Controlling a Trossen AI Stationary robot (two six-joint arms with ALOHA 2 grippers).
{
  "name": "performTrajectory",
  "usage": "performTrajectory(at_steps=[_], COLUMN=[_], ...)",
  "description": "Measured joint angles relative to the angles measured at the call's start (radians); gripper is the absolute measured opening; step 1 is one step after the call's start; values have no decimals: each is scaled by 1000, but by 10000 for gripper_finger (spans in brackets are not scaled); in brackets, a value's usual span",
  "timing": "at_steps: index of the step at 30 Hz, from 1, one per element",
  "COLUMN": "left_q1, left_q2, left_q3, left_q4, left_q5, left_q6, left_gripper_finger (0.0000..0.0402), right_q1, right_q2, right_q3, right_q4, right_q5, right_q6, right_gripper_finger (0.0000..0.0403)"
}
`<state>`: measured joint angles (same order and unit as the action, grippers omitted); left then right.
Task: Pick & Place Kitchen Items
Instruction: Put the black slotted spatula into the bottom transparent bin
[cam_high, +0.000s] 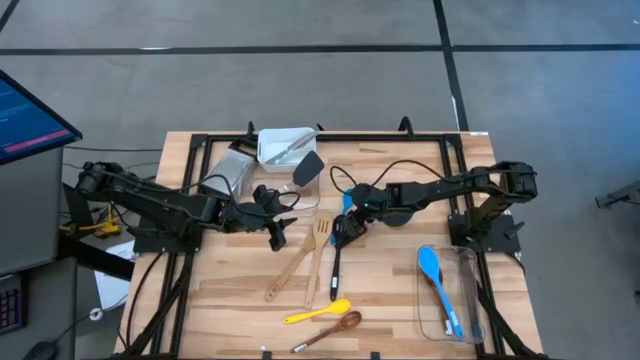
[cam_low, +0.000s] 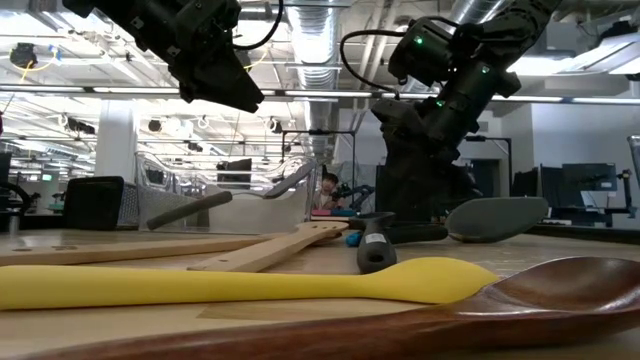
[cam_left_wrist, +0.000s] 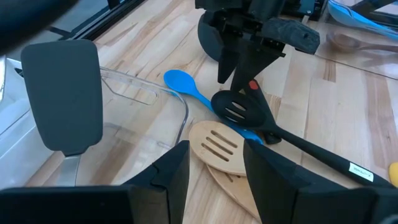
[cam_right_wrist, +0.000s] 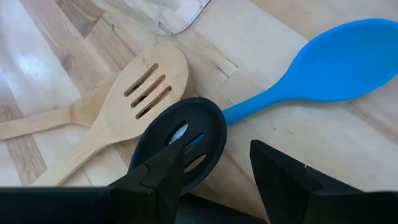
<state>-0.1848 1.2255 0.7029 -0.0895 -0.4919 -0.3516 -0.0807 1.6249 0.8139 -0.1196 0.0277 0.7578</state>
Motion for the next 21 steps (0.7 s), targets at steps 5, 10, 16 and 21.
performTrajectory(at_steps=[5, 10, 16, 21], left_q1=[0, 0, 0, 0], left_q2=[0, 0, 0, 0], left_q3=[0, 0, 0, 0], left_q4=[0, 0, 0, 0], left_q5=[0, 0, 0, 0], left_q6=[-5, -5, -5, -5], left_gripper_finger=[138, 138, 138, 138], right_q1=[0, 0, 0, 1], right_q2=[0, 0, 0, 0], right_q3=[0, 0, 0, 0], right_q4=[-2, -2, -2, -2], right_q5=[0, 0, 0, 0], right_q6=[3, -5, -8, -8], right_gripper_finger=[175, 175, 175, 175])
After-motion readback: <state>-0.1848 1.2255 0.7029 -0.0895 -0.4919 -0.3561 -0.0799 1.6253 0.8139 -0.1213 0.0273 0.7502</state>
